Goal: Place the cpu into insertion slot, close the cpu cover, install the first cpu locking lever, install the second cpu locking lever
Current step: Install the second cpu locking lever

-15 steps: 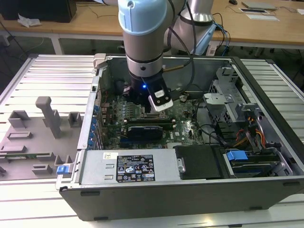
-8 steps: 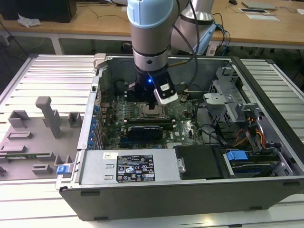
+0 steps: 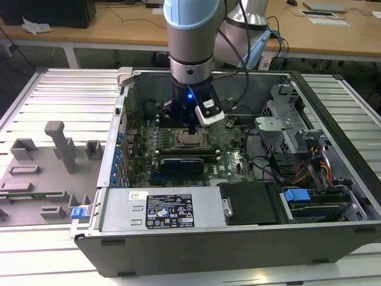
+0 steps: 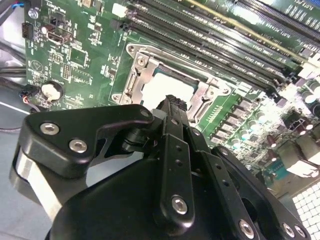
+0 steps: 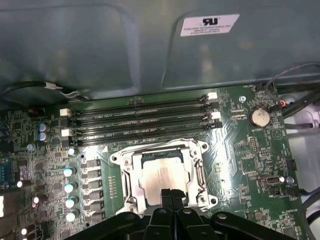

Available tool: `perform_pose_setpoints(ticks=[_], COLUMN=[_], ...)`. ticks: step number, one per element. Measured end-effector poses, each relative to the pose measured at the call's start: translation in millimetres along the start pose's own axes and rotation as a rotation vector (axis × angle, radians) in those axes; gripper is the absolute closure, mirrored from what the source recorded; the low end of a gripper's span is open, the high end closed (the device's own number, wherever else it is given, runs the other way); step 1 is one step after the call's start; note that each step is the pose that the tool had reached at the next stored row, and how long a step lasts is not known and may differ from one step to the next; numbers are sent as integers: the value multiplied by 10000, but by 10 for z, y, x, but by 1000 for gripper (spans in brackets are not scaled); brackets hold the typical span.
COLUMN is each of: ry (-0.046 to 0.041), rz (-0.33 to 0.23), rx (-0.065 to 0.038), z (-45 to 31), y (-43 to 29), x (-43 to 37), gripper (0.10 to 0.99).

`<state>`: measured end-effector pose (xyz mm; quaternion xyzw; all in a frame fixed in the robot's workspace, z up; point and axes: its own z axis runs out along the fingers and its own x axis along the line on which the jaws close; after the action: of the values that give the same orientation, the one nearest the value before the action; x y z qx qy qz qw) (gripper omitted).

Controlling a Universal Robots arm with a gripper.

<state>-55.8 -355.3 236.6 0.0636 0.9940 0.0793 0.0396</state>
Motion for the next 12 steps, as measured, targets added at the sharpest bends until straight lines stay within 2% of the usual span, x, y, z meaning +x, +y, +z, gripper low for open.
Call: perform_pose_setpoints(ticks=[12], ry=[0], rz=[-1], rx=[3], z=[0], y=[4], x=[0], gripper=[980])
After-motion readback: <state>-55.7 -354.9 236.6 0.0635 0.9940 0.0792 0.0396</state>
